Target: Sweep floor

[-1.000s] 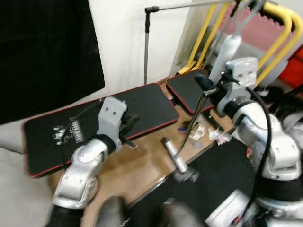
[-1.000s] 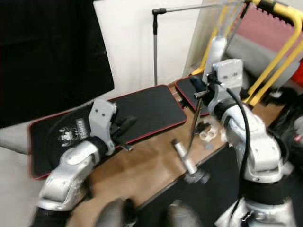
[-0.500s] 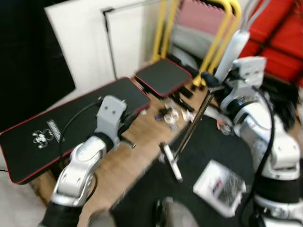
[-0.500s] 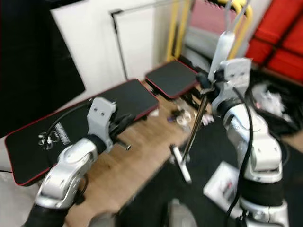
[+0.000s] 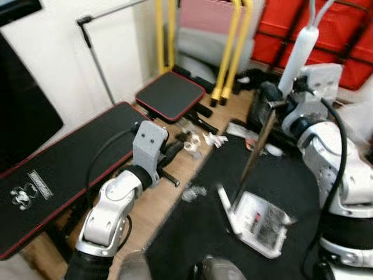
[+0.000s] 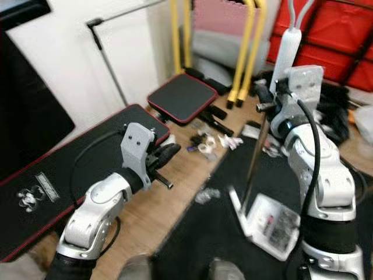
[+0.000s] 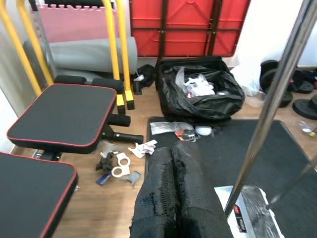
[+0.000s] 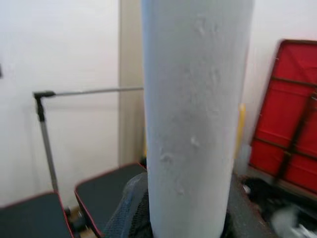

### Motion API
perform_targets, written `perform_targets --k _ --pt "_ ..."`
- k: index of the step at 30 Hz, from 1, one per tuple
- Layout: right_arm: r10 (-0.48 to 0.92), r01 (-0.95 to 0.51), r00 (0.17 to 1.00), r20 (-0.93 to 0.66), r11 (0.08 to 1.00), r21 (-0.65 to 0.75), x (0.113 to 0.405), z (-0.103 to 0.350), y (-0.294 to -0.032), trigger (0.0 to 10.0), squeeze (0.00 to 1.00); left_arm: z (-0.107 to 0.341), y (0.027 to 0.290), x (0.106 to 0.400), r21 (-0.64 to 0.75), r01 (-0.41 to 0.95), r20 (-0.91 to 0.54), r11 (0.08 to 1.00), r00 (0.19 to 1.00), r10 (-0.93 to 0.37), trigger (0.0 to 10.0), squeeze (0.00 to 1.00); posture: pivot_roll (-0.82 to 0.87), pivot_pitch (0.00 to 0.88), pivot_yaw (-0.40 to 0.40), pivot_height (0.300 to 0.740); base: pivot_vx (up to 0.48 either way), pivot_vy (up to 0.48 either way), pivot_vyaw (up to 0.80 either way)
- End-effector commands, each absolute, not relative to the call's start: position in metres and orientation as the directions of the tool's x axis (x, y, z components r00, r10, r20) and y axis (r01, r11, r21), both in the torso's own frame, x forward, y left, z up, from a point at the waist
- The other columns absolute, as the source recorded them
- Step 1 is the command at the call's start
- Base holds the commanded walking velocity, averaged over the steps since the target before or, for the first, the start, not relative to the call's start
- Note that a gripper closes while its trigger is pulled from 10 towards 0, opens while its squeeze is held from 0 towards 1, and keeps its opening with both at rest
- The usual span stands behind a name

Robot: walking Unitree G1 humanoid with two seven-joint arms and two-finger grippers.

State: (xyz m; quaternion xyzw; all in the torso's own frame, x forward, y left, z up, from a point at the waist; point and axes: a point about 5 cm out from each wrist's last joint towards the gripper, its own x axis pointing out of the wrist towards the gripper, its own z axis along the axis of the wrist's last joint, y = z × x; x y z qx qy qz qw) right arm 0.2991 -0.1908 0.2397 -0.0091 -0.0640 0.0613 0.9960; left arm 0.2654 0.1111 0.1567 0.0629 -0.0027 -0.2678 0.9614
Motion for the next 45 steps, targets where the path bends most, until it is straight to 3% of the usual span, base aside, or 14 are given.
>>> perform_targets --k 1,7,15,18,29,45 --pt "0.143 -0.141 0.967 0.209 0.99 -0.024 0.297 0.253 -0.186 10.0 0.0 0.153 0.113 0.265 0.123 0.512 -0.049 0.85 0.859 -0.51 10.0 0.0 -0.15 0.145 -0.149 0.74 0.439 0.0 0.0" --pt "0.163 -0.164 0.959 0.234 0.986 -0.016 0.296 0.256 -0.18 10.0 0.0 0.153 0.113 0.265 0.124 0.507 -0.052 0.853 0.862 -0.505 10.0 0.0 -0.15 0.148 -0.15 0.74 0.416 0.0 0.0" --pt "0.202 -0.223 0.931 0.303 0.974 0.037 0.296 0.262 -0.169 10.0 0.0 0.155 0.115 0.266 0.129 0.471 -0.033 0.873 0.882 -0.471 10.0 0.0 -0.15 0.159 -0.152 0.74 0.0 0.0 0.0" --pt "0.181 -0.247 0.933 0.312 0.951 0.187 0.308 0.253 -0.168 10.0 0.0 0.158 0.103 0.249 0.079 0.555 -0.021 0.828 0.831 -0.555 10.0 0.0 -0.14 0.21 -0.165 0.74 0.0 0.0 0.0" --pt "0.19 -0.302 0.918 0.348 0.904 0.304 0.311 0.254 -0.163 10.0 0.0 0.159 0.098 0.229 0.083 0.595 -0.033 0.799 0.803 -0.595 10.0 0.0 -0.13 0.272 -0.167 0.74 0.0 0.0 0.0" --pt "0.236 -0.365 0.891 0.389 0.881 0.302 0.322 0.251 -0.155 10.0 0.0 0.169 0.094 0.213 0.154 0.591 0.012 0.792 0.8 -0.6 10.0 0.0 -0.11 0.344 -0.161 0.74 0.0 0.0 0.0"
